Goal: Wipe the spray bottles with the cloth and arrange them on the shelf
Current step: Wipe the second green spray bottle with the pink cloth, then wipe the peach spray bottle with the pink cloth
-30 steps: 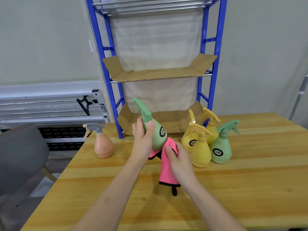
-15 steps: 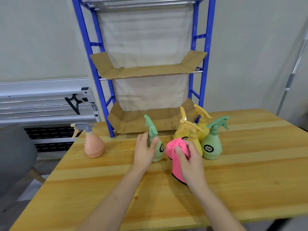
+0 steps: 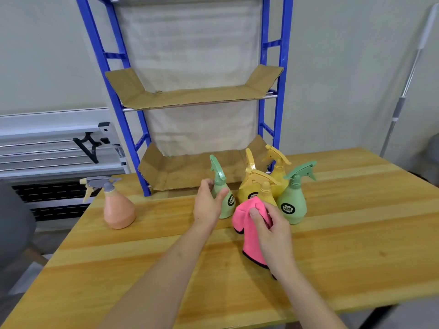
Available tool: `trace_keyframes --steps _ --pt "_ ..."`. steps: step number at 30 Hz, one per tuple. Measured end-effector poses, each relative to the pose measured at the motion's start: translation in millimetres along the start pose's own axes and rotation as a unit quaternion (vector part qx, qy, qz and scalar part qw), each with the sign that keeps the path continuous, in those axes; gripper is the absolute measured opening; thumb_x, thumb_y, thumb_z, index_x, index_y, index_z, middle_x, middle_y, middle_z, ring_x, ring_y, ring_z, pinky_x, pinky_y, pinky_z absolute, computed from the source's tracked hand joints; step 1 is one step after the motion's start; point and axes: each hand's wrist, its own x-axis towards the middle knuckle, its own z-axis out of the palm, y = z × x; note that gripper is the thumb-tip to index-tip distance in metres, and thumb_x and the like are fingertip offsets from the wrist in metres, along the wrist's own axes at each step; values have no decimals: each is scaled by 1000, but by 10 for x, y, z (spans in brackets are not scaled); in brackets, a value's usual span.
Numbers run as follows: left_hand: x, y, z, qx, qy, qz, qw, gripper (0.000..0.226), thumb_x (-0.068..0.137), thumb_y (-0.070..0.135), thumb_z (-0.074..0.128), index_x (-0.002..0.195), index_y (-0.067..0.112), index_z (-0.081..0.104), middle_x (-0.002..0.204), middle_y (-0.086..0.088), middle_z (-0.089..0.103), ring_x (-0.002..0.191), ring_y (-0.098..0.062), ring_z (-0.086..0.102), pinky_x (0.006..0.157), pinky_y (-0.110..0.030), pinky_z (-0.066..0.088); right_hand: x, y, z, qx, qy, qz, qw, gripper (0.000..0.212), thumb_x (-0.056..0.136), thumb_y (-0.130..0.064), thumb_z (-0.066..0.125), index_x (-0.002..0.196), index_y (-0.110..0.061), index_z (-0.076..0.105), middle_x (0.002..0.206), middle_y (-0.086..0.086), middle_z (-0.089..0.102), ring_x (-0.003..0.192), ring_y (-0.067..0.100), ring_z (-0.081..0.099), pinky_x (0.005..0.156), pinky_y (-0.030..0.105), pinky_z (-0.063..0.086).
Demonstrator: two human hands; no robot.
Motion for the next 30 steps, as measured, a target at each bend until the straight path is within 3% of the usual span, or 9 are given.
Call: trace_keyframes --steps 4,7,13,19,23,28,30 --pt "74 38 65 11 3 -5 1000 48 92 44 71 128 20 51 133 4 62 121 -15 58 89 -32 47 -2 -19 -11 25 12 22 999 28 100 -31 67 128 -32 64 117 -18 69 108 -2 63 90 23 51" --pt "92 43 93 12 3 -13 1000 50 93 45 70 130 20 49 134 3 60 123 -16 57 88 -30 45 1 -70 8 49 25 34 998 25 98 -31 71 117 -36 55 108 -13 69 99 -2 64 81 23 49" --pt "59 19 -17 -12 -2 -10 1000 45 97 41 66 133 16 55 134 1 62 125 -15 57 98 -27 44 -12 -102 98 48 9 3 999 16 99 -24 70 108 -29 58 106 -12 68 101 3 65 86 25 51" --pt "-269 -129 -556 -37 49 -1 998 26 103 36 55 125 22 57 116 10 63 106 -5 60 85 -21 45 -41 -166 345 52 -16 -16 998 14 99 -24 70 107 -28 60 103 -21 66 99 4 64 85 24 50" --pt "-406 -370 -1058 -51 119 -1 992 15 104 26 57 116 18 60 109 10 65 98 3 58 85 -20 46 -72 -259 636 57 -52 -32 997 14 99 -25 69 108 -30 59 104 -20 67 100 4 65 86 25 50" --pt "-488 -588 -1587 -56 168 -29 984 12 104 25 56 111 17 61 105 10 65 95 -1 59 85 -29 49 -96 -456 1065 61 -105 -64 991 13 99 -23 69 108 -27 60 100 -18 66 95 6 64 81 20 49" --pt "-485 -625 -1765 -56 182 -30 981 9 104 23 56 110 18 60 105 8 63 96 -3 59 81 -25 48 -95 -535 1238 66 -122 -69 988 13 99 -23 69 107 -28 60 99 -16 67 94 7 65 81 23 50"
